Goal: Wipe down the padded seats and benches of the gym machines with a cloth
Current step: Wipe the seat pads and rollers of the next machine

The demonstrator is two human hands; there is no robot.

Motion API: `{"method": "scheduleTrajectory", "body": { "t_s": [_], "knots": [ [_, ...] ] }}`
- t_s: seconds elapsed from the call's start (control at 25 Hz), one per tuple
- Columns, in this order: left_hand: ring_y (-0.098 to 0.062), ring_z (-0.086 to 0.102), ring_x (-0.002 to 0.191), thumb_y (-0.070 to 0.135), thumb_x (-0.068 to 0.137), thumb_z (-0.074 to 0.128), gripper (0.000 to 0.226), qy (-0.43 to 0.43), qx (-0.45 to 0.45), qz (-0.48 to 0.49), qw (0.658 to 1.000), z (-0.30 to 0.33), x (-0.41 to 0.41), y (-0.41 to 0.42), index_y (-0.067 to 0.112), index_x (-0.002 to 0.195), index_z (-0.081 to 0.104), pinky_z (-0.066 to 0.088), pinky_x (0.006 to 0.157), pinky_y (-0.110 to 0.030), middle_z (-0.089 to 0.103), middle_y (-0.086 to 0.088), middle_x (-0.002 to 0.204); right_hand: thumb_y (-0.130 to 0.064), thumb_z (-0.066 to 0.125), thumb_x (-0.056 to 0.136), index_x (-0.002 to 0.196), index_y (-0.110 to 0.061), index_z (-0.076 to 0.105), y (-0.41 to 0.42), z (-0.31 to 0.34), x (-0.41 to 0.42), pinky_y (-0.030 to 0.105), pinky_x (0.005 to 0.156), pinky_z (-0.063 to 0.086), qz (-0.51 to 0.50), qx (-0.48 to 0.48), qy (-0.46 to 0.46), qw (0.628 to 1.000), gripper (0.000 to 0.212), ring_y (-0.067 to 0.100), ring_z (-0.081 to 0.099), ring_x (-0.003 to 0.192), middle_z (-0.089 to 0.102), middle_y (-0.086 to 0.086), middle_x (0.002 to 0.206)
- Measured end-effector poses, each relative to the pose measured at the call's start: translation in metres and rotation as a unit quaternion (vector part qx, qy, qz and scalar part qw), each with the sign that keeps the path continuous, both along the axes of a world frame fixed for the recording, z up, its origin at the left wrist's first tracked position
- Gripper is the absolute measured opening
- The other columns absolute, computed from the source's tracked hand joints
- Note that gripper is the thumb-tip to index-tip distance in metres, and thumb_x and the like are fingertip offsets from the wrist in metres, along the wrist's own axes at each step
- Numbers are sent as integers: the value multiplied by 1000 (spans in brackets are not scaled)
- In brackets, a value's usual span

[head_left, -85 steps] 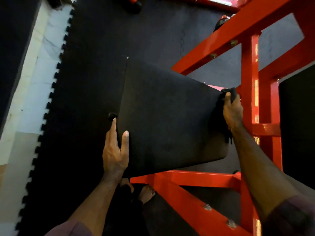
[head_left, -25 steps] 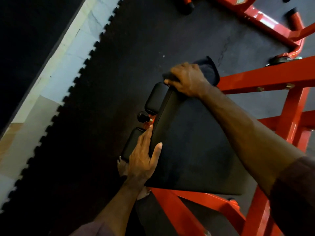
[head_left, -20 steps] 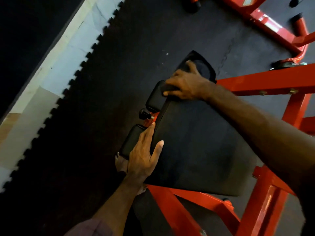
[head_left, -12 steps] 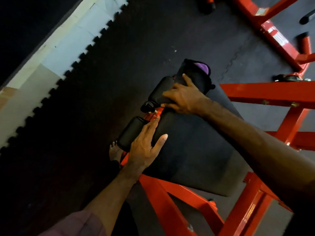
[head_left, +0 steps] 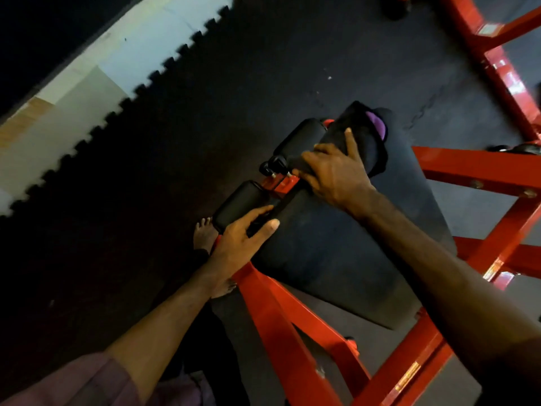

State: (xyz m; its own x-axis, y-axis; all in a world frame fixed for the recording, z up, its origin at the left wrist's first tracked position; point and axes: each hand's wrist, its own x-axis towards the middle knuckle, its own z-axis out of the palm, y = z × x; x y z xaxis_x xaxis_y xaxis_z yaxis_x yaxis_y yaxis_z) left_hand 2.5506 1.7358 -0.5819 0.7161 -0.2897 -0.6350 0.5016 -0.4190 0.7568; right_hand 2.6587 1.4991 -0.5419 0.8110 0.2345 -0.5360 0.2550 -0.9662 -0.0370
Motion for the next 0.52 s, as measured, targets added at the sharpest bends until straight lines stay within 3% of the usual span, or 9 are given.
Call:
{"method": "scheduleTrajectory", "body": {
  "t_s": [0.08,0.12,0.2,0.24,0.4,0.52],
  "knots": [
    [34,47,110,33,104,66,32,3,-1,15,1000,-5,-5,17,23,134,70,29,103,4,61,19,133,-56,40,103,135,-26,62,21,2,-23,73,124,2,-8,-20,-15,1000,50,26,48,144,69,2,136],
    [20,56,118,45,104,64,34,13,6,15,1000,-8,-6,26,31,134,70,40,113,-14,66,18,134,-56,39,102,133,-26,64,37,1,-44,74,123,5,23,-11,-14,1000,50,27,50,142,70,0,134],
    [-7,67,119,63,100,54,39,25,33,18,999,-12,-5,41,45,132,67,52,110,-45,72,18,125,-57,32,101,126,-27,68,57,-2,-83,75,122,9,101,43,-11,994,53,27,54,138,72,-1,128],
    [-11,70,114,63,101,51,36,22,44,20,999,-15,-4,47,47,130,67,55,105,-49,72,18,120,-57,31,102,126,-27,69,57,-2,-88,76,122,10,116,61,-16,991,54,26,55,138,73,-2,127],
    [2,65,113,42,107,55,25,13,48,30,998,-12,11,60,41,129,68,57,100,-34,70,17,121,-54,41,103,132,-31,65,53,1,-78,76,121,3,5,24,-63,998,44,25,42,150,68,-6,138],
    [-2,64,115,42,106,57,24,11,59,23,998,-7,18,66,43,127,68,56,100,-36,69,16,122,-42,54,98,131,-29,67,98,3,-134,80,119,3,0,46,-69,997,37,29,35,154,65,-7,143]
  ]
}}
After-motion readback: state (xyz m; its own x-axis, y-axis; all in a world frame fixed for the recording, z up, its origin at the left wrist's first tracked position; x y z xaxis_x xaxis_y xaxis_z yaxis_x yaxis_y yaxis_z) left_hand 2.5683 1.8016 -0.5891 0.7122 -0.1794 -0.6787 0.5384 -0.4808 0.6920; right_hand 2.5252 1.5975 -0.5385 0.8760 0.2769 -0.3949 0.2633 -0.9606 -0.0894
